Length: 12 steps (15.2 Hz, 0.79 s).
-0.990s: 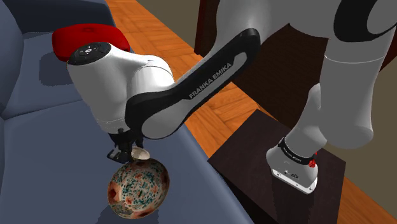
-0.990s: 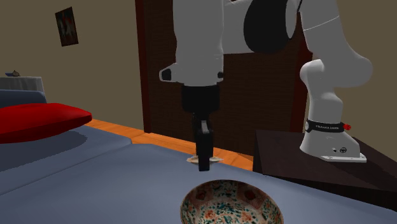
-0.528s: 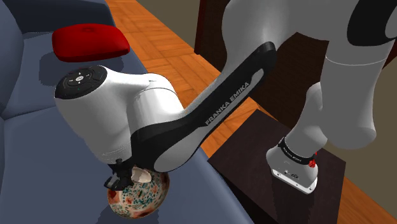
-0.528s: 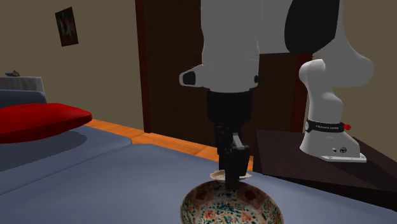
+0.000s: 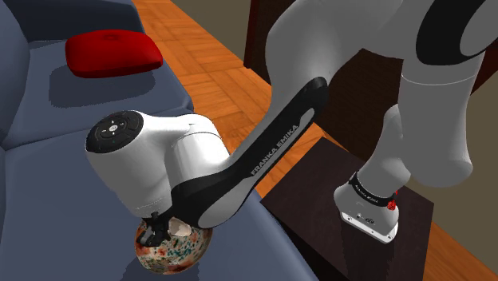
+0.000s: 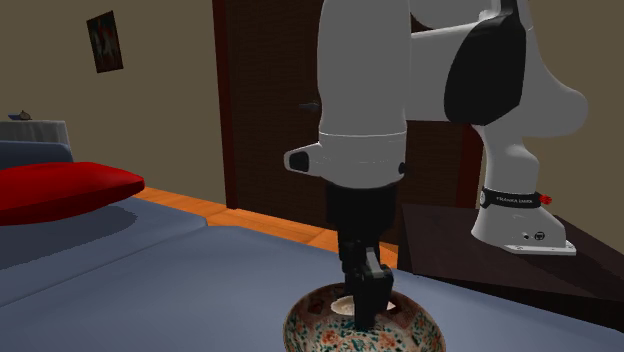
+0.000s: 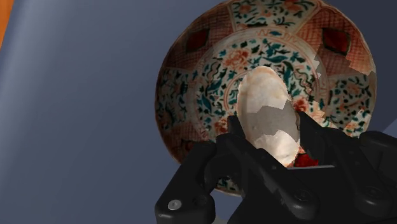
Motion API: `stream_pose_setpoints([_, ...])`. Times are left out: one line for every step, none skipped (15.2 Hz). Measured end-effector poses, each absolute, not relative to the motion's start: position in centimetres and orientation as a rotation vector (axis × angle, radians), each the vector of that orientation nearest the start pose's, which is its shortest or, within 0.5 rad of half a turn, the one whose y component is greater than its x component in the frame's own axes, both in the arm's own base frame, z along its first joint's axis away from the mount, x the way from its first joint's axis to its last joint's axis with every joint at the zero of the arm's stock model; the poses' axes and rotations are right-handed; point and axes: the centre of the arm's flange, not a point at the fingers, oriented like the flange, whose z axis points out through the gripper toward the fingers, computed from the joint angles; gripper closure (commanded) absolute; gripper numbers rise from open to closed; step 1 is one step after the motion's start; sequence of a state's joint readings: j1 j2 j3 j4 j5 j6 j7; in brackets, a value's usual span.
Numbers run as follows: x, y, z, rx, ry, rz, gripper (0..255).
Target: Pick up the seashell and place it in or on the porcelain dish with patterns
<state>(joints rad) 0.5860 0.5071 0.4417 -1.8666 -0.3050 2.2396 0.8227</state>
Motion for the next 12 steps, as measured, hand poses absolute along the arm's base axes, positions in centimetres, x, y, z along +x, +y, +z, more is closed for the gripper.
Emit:
stream_pose_setpoints([34.6, 52.5, 25.5, -3.157, -0.580, 0.042, 255])
stream_pose_setpoints([34.7, 52.6, 25.0, -3.157, -0.580, 0.042, 255])
stream_pose_setpoints([34.6, 52.5, 24.3, -3.158, -0.580, 0.042, 255])
stream_pose_setpoints([34.6, 52.5, 24.0, -3.158, -0.580, 0.043, 255])
stream_pose_setpoints([34.6, 52.5, 23.9, -3.157, -0.580, 0.042, 255])
stream_pose_setpoints([34.6, 52.6, 23.8, -3.157, -0.580, 0.042, 255])
stream_pose_setpoints([34.6, 52.6, 23.8, -3.157, -0.580, 0.042, 255])
stream_pose_setpoints([34.6, 52.6, 23.7, -3.157, -0.580, 0.042, 255])
stream_pose_setpoints([34.6, 52.6, 23.7, -3.157, -0.580, 0.042, 255])
stream_pose_setpoints([34.6, 52.6, 23.7, -3.157, -0.580, 0.042, 0])
stream_pose_setpoints([34.6, 52.6, 23.7, -3.157, -0.580, 0.042, 0])
stream_pose_setpoints([34.6, 52.6, 23.7, -3.157, -0.580, 0.042, 0])
